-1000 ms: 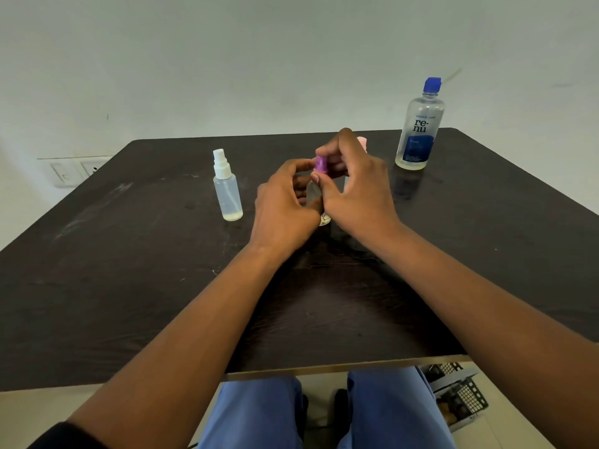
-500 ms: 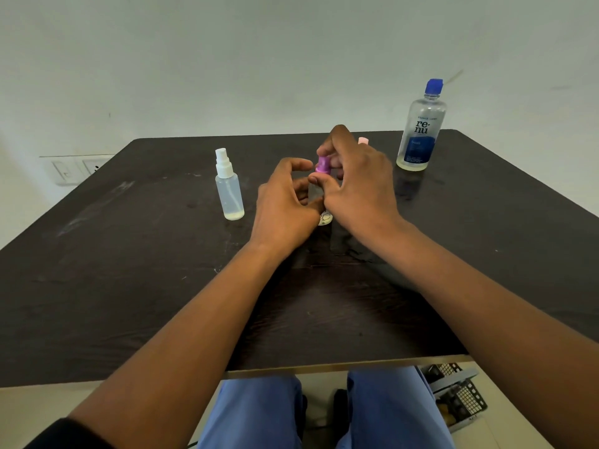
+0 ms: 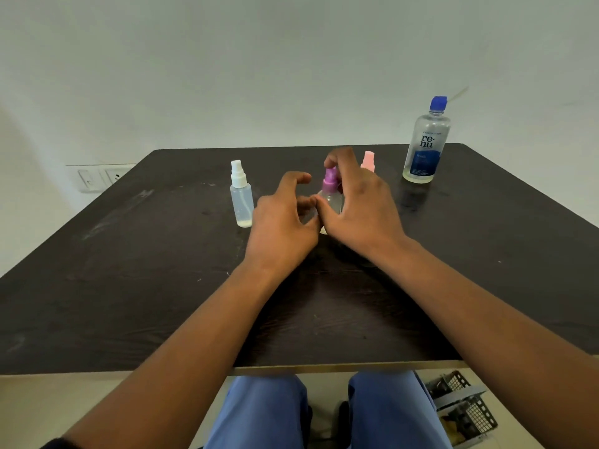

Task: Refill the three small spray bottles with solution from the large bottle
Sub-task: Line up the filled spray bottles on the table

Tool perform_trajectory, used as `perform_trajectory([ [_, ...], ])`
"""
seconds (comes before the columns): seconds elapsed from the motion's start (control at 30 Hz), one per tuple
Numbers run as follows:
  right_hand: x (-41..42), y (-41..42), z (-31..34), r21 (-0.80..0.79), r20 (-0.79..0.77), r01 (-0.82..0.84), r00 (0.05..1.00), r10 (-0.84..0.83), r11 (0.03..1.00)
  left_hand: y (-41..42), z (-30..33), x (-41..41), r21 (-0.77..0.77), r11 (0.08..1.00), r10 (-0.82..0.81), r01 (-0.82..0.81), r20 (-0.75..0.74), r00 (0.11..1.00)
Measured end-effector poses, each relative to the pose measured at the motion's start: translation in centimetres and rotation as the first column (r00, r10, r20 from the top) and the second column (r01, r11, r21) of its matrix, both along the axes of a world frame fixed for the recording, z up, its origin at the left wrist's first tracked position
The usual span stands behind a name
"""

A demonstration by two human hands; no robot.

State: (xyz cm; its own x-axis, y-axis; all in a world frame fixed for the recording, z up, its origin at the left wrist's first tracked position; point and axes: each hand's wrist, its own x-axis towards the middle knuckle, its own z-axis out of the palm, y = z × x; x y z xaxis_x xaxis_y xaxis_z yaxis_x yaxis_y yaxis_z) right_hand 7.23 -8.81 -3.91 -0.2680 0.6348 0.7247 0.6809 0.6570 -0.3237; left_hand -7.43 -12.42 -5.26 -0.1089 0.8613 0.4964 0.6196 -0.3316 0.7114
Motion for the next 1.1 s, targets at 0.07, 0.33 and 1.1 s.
perform_trajectory([
  [0.07, 0.0, -0.2, 0.0, -0.03, 0.007, 0.014, 1.0, -0.014, 0.999, -1.3, 0.4, -0.8, 0.087, 0.992, 0.096, -0.093, -0.027, 0.995],
  [0.33, 0.0, -0.9, 0.0, -0.236, 0.068, 0.173, 0.985, -0.162, 0.956, -1.3, 0.3, -5.8, 0.07, 0.899, 0.432, -0.433, 0.023, 0.901],
  [1.1, -6.5, 3.4, 2.8, -0.357, -0.065, 0.142, 0.982, -0.176, 0.923, 4.8, 1.7, -11.1, -0.144, 0.954, 0.268, -0.264, 0.008, 0.963],
])
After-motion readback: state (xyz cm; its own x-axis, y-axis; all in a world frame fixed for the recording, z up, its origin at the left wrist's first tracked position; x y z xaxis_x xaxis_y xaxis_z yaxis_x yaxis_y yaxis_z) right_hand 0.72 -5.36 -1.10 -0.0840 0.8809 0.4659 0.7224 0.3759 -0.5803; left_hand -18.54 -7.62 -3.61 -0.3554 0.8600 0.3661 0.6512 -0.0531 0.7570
